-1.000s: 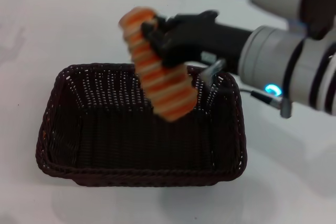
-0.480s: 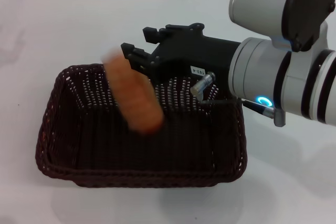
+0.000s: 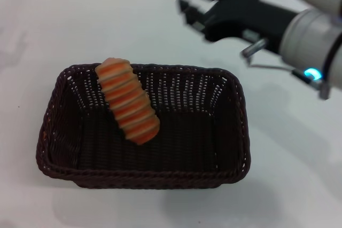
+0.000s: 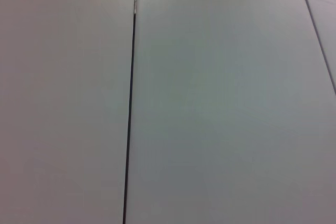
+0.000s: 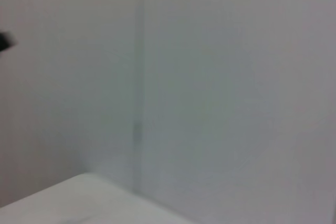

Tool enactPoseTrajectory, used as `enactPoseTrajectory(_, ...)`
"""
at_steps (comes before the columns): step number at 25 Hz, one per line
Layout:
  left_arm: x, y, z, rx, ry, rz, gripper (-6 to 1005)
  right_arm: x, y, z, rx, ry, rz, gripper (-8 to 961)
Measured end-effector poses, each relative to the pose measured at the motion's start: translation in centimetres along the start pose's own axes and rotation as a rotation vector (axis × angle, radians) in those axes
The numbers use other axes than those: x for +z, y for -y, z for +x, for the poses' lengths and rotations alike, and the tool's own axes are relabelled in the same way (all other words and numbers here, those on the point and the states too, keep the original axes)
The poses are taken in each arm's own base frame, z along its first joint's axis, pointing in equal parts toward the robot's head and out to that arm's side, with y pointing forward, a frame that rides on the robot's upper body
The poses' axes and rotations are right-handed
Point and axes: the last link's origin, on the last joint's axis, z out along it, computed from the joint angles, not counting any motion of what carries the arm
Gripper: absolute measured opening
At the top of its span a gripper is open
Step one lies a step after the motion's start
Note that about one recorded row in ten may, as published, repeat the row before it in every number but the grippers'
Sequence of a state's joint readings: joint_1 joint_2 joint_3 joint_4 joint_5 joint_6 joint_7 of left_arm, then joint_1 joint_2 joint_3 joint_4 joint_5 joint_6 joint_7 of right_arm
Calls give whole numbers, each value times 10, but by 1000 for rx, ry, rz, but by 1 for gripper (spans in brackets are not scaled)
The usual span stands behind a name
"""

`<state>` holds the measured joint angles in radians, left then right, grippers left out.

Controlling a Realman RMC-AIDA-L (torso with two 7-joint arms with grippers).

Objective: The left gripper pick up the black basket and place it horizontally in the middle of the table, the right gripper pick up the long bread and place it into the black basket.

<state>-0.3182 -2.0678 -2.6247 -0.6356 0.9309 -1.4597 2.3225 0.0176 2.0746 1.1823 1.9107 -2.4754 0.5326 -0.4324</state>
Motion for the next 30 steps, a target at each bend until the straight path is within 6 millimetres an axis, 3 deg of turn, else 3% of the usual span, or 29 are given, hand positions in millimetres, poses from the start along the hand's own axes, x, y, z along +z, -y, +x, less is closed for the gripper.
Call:
enactPoseTrajectory(2,0,0,0,0,-2,-2,586,-6,13,-1,6,27,57,451)
enactPoseTrajectory(3,-1,0,0,0,-1,-2,586,-16,30,-1,3,62,140,451)
enactPoseTrajectory(7,-2,-2,-2,-10,1,-4,586,-32,53,1,-14,114,272,451)
enactPoseTrajectory(8,-2,-2,-3,-17,3,-4,586,-45,70,7,-10,163,373,451)
enactPoseTrajectory(11,-3,-6,-7,-38,11,-9,586,-57,82,13,-9,208,456,451)
enactPoseTrajectory(13,-4,-9,-11,-53,19,-10,586,-73,100,30,-13,278,587,451)
enactPoseTrajectory(14,-4,-9,-11,-53,19,-10,587,-73,100,30,-13,278,587,451)
enactPoseTrajectory(18,-6,-14,-20,-91,38,-3,587,-96,116,62,-65,428,782,451)
enactPoseTrajectory(23,-7,-18,-27,-122,50,5,587,-109,122,91,-142,560,912,451)
enactPoseTrajectory(30,-9,-21,-33,-130,61,15,587,-112,136,116,-129,583,1007,451)
